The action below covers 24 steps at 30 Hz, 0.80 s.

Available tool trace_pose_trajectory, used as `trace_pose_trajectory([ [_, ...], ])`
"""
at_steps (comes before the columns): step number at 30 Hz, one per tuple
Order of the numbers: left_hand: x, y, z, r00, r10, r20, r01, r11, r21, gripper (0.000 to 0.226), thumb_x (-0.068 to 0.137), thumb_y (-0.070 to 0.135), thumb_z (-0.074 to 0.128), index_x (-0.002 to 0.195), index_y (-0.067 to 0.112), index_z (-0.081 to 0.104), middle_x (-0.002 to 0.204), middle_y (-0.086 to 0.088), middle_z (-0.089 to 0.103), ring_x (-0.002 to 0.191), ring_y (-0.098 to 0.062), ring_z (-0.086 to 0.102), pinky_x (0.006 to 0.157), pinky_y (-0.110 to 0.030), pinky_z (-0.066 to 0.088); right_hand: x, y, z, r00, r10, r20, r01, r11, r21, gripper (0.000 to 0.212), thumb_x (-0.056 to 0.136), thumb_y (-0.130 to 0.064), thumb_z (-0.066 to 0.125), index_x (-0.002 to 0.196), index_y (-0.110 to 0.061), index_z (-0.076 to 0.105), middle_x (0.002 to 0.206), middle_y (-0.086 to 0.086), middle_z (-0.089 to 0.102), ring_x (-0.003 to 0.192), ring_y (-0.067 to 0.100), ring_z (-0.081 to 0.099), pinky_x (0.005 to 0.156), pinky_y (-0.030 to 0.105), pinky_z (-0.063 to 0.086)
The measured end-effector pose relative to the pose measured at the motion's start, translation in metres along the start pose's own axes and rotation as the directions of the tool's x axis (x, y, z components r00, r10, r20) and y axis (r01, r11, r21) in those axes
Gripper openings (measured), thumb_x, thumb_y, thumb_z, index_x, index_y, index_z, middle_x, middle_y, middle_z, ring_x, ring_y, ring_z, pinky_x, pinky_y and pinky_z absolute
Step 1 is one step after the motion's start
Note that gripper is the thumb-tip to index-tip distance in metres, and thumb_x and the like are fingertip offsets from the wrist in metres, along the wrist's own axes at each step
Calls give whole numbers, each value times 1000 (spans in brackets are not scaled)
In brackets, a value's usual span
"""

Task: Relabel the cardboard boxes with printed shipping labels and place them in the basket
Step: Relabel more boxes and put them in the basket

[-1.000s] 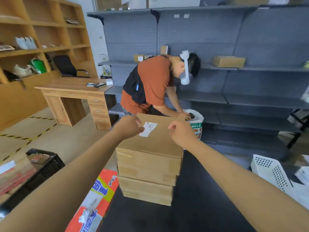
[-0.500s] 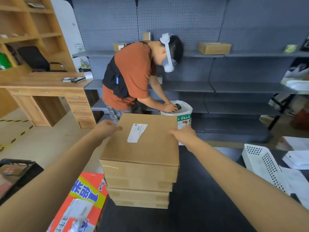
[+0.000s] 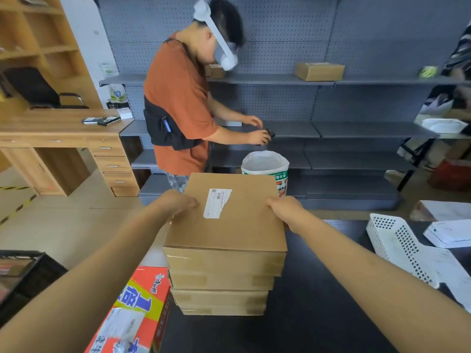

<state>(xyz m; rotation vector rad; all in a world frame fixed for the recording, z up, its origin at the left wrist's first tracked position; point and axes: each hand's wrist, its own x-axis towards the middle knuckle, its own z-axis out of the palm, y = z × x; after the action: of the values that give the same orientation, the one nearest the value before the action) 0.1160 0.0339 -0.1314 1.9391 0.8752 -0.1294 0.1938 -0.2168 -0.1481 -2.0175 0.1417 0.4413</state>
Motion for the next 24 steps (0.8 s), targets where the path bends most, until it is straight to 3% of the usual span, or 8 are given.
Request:
trace_pose_trajectory([
  [2,-2,3,1,1000,3,-5,-3,1000,2,55,85,28,69,131,5,48,125,-14,59,106,-32,58,95,-42,45,-2,-2,-2,1000,-5,-10,5,1000,-6,36,90,-30,52,120,-11,55,115,10,62,103,27,60,88,36,53],
  [4,-3,8,2,1000,19,-7,-19,1000,-12,56,84,29,69,130,6,47,121,-13,60,107,-32,59,96,-43,46,-6,-4,-7,999,-16,-28,16,1000,-21,35,90,-31,52,117,-10,55,111,10,62,98,26,61,72,30,51],
  [8,-5,22,5,991,133,-12,-133,990,-43,38,83,27,70,113,7,58,97,-6,64,79,-22,60,73,-32,46,-8,-9,-27,995,-56,-84,50,996,-71,32,90,-34,50,109,-9,55,96,6,60,79,20,57,55,27,41],
  [11,-9,38,17,975,220,17,-219,975,-48,33,83,27,70,107,5,62,99,-6,68,78,-19,63,64,-28,45,-8,-9,-50,989,-49,-138,42,998,-55,25,90,-34,50,99,-12,54,85,2,56,73,17,54,64,30,45],
  [14,-16,56,37,965,261,27,-259,965,-44,40,82,30,72,111,8,58,110,-6,65,87,-21,62,69,-31,45,-8,-3,-78,984,-45,-175,34,997,-70,24,93,-38,48,91,-14,52,86,3,57,74,19,53,70,35,46],
  [18,-29,83,73,954,296,46,-296,955,-2,48,83,35,71,120,11,52,103,0,59,72,-12,53,62,-28,40,-9,12,-119,972,-36,-232,22,998,-64,26,92,-38,49,90,-13,51,90,6,57,75,20,54,71,34,44],
  [21,-40,101,105,948,312,64,-316,947,58,55,84,40,68,126,10,49,110,-1,58,86,-20,57,74,-33,46,-7,32,-152,967,-21,-252,4,998,-67,27,92,-38,49,97,-12,52,95,7,57,78,22,54,65,34,42],
  [24,-50,118,144,946,317,63,-321,944,76,60,84,42,69,131,11,48,124,-7,59,106,-28,59,87,-38,49,1,56,-188,967,-6,-254,-6,999,-46,31,91,-38,49,104,-10,51,105,10,58,93,29,58,78,37,49],
])
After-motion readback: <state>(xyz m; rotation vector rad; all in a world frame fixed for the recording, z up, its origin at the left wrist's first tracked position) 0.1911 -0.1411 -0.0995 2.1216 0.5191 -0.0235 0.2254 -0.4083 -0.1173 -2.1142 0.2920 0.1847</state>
